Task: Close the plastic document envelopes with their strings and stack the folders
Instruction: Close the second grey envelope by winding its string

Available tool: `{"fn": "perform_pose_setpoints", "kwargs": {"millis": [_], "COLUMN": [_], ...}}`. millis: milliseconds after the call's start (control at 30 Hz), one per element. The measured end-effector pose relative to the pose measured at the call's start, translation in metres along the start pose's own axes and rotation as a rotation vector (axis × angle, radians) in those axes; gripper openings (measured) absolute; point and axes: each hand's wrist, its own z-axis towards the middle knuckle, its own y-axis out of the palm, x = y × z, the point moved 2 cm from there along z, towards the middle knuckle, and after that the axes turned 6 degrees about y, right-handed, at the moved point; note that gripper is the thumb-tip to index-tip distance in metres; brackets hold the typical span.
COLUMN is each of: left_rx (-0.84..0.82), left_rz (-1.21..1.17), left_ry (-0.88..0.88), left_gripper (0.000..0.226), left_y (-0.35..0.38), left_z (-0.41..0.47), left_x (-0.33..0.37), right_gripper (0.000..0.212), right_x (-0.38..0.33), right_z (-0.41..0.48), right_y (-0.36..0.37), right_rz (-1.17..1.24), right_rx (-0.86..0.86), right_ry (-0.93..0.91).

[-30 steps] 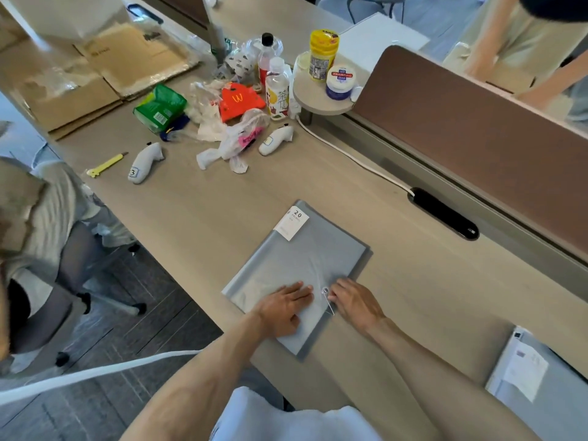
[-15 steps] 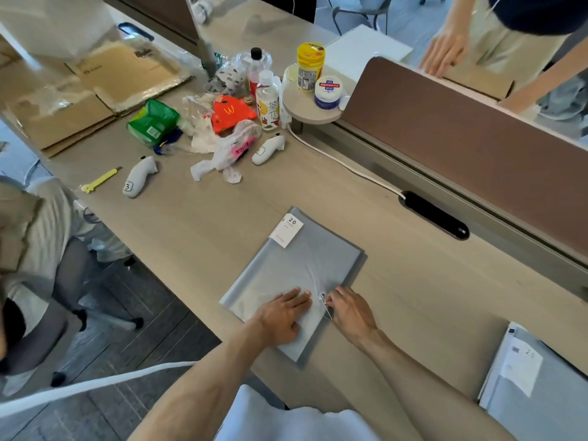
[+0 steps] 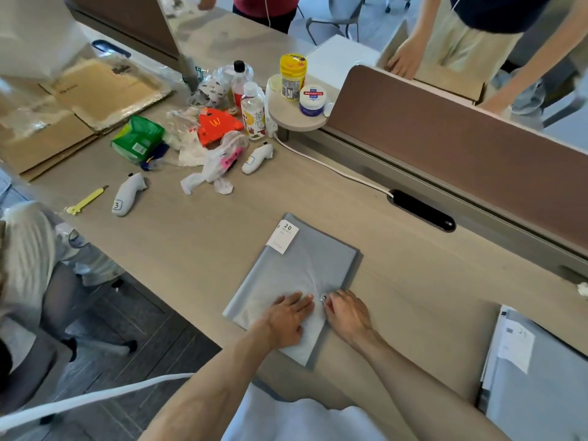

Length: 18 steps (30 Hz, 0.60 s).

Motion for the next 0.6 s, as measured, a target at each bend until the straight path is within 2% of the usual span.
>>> {"fn": "perform_pose_setpoints", "kwargs": {"millis": [200, 300, 400, 467, 533, 600], "left_rx": [0.049, 0.134, 0.217, 0.264, 0.382, 0.433], "left_rz": [-0.056, -0.175, -0.214, -0.202, -0.201, -0.225], "left_ry": [0.055, 0.038, 0.003, -0.012, -0.027, -0.092], "left_gripper": [0.059, 0.056, 0.051, 0.047, 0.052, 0.048], "left_y": [-0.01, -0.016, -0.025, -0.035, -0.039, -0.045], "left_z": [0.002, 0.0, -0.003, -0.005, -0.002, -0.002], "left_x": [-0.012, -0.023, -0.04, -0.051, -0.066, -0.08], "right_gripper": [0.023, 0.028, 0.024, 0.029, 0.036, 0.023], "right_x": [-0.002, -0.002, 0.001, 0.003, 0.003, 0.003], "right_z": [0.003, 0.003, 0.001, 0.0, -0.001, -0.001], "right_y": [-0.007, -0.009, -0.01, -0.009, -0.009, -0.009], "right_rz": [0.104, 0.148, 0.2, 0.248, 0.316, 0.383], "right_rx": [-0.104, -0.137, -0.179, -0.176, -0.15, -0.106], "right_ry": [0.176, 0.233, 0.261, 0.306, 0.368, 0.437]}}
